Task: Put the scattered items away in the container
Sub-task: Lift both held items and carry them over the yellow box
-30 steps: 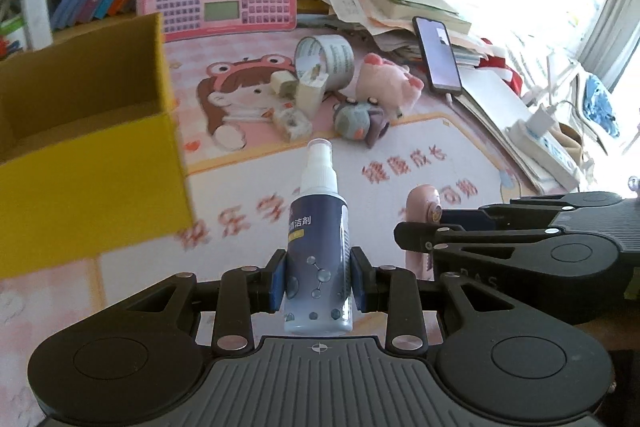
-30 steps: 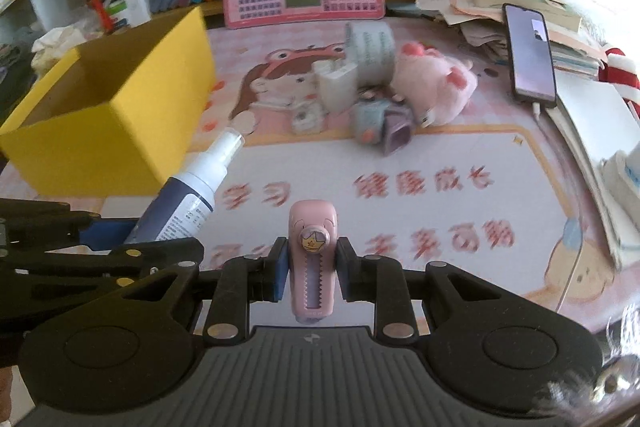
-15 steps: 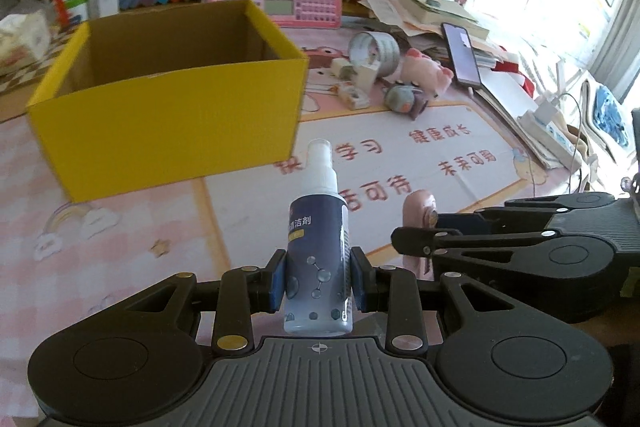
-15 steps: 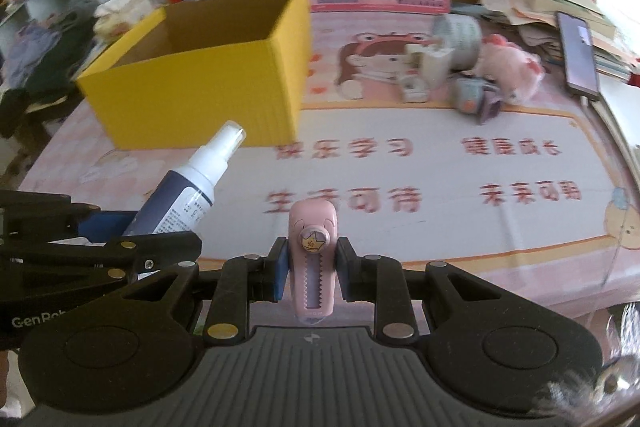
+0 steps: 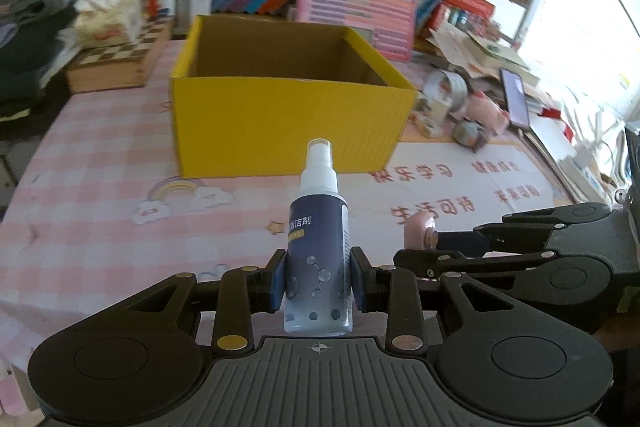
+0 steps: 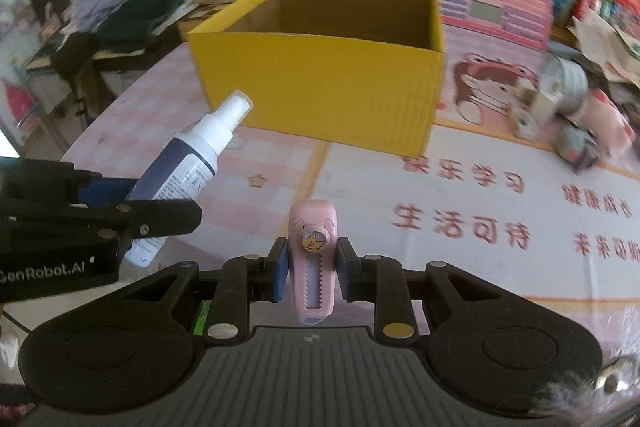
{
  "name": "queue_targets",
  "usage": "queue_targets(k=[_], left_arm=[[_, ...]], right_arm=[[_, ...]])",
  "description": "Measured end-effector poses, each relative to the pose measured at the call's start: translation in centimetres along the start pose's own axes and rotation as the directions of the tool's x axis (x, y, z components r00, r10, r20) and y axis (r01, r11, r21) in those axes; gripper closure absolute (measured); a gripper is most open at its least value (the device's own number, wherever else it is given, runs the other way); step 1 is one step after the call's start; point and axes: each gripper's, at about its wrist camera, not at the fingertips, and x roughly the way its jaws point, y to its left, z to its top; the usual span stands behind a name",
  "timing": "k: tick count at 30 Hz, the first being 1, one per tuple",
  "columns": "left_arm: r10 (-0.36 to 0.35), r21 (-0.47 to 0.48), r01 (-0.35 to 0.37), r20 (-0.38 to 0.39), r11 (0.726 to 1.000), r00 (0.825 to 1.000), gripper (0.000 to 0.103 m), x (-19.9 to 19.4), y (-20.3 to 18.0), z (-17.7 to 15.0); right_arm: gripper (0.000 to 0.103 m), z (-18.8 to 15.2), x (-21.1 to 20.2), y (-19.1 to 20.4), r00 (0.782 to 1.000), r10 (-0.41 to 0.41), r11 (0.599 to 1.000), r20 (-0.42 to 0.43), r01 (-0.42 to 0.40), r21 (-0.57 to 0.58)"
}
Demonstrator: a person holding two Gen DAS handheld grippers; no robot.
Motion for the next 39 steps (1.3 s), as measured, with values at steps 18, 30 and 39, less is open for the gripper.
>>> queue_targets(k=[18,30,39], left_arm=[[0.011,-0.053,-0.007,0.077,0.999,0.997,0.072,-2.3,2.9,0.7],[-0.025,0.002,0.025,0.095,1.0,0.995,0.072,-2.8,3.2,2.3],[-0.066,0.093,0.058,0.086,0.994,0.994,0.072,-2.9,3.0,4.9]], right_arm=[[0.08,1.8,0.2,3.2,0.999,0.032,0.988,-0.002,-0.032,-0.153],[0.08,3.1,-0.1,3.7,0.999,0.03,0.979,-0.038,-0.037,-0.202],[0.08,6.2,-0.8,1.8,0.998,0.033,0.986,-0.059,-0.042,-0.159]])
